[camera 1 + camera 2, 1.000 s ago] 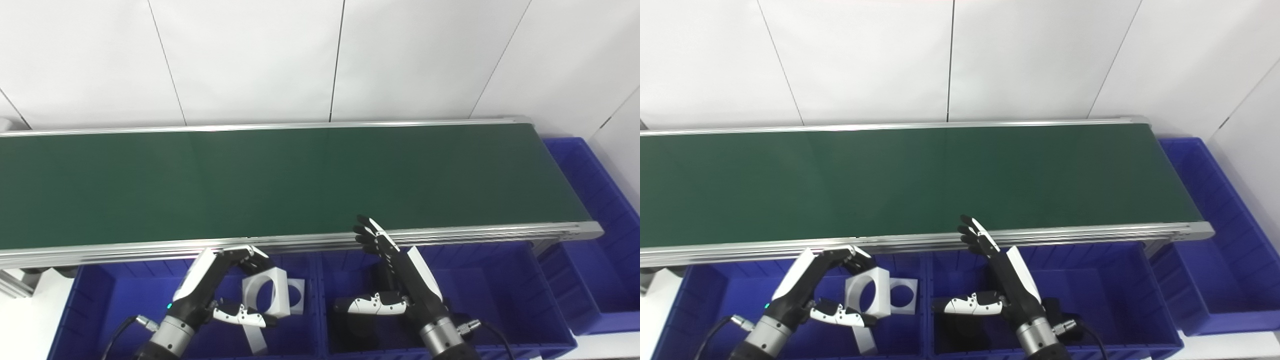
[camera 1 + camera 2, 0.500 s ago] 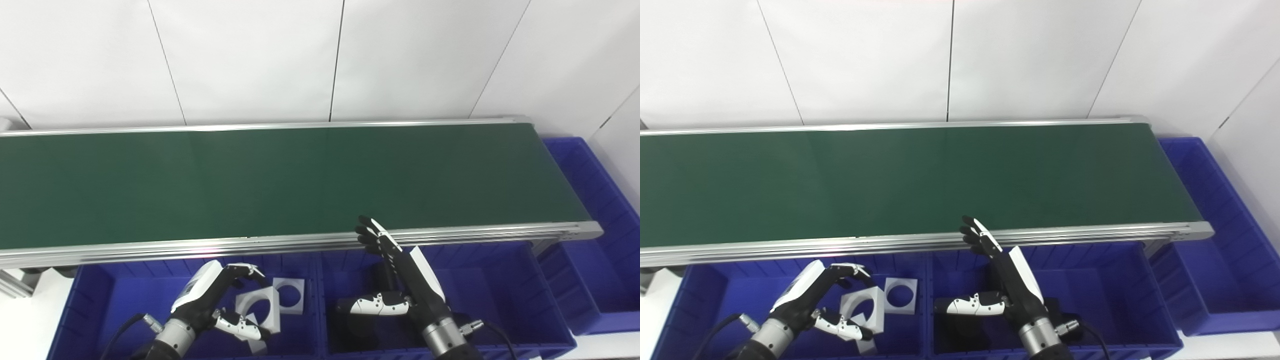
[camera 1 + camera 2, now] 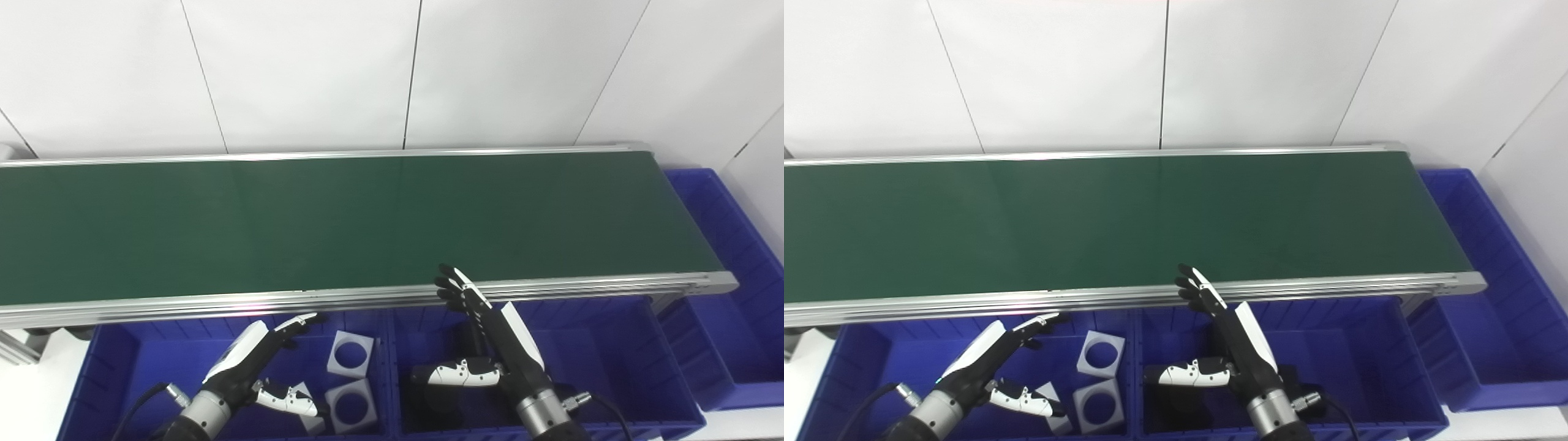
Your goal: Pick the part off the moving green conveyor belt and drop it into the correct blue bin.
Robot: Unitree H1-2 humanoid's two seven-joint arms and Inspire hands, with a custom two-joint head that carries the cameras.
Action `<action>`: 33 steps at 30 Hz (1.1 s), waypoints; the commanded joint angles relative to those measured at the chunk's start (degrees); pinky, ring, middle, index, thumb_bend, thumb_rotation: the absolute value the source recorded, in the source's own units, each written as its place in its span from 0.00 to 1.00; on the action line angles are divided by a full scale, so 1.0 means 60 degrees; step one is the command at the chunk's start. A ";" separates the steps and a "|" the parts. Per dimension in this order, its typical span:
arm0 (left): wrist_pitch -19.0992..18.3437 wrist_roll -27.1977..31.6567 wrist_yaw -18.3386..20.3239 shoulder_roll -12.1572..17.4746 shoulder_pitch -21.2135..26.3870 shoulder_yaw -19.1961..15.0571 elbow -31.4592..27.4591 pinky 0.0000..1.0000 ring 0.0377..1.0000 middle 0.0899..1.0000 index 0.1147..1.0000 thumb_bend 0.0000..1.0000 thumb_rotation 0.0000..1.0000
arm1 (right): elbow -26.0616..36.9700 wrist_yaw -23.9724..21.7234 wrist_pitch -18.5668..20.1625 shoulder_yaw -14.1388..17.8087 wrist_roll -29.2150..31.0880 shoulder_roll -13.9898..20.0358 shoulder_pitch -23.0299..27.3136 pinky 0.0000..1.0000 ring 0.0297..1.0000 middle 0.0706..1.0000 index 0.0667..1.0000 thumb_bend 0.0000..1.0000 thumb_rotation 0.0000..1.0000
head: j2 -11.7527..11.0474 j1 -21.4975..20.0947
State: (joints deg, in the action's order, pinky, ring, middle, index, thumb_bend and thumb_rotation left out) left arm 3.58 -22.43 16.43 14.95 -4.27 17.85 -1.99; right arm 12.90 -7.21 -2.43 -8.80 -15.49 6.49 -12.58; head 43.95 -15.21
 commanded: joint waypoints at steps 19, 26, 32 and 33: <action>0.2970 0.2767 -0.0538 -0.0781 -0.0148 -0.0943 0.0768 0.77 0.87 0.94 0.96 0.88 0.32 | 0.0418 -0.0161 0.0288 0.0021 0.0110 0.0113 0.0079 0.85 0.87 0.89 0.95 0.81 0.23 | -0.0074 0.0148; 0.3367 0.3146 -0.0735 -0.1141 -0.0240 -0.1249 0.1060 0.80 0.86 0.92 0.95 0.87 0.32 | 0.0411 -0.0156 0.0272 0.0020 0.0164 0.0137 0.0087 0.84 0.87 0.90 0.95 0.81 0.22 | -0.0096 0.0204; 0.3470 0.3198 -0.0698 -0.1163 -0.0262 -0.1255 0.1120 0.80 0.88 0.93 0.95 0.85 0.31 | 0.0445 -0.0142 0.0347 0.0015 0.0126 0.0144 0.0082 0.84 0.88 0.90 0.95 0.81 0.22 | -0.0110 0.0242; 0.3499 0.3207 -0.0682 -0.1154 -0.0257 -0.1250 0.1136 0.80 0.88 0.93 0.95 0.85 0.31 | 0.0443 -0.0136 0.0348 0.0017 0.0126 0.0142 0.0079 0.84 0.88 0.90 0.95 0.81 0.22 | -0.0110 0.0242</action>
State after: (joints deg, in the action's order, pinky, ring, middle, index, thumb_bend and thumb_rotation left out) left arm 22.09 -3.98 12.67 8.12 -6.18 10.63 5.34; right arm 13.08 -8.37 -0.39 -8.85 -15.01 7.23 -12.57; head 43.24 -13.80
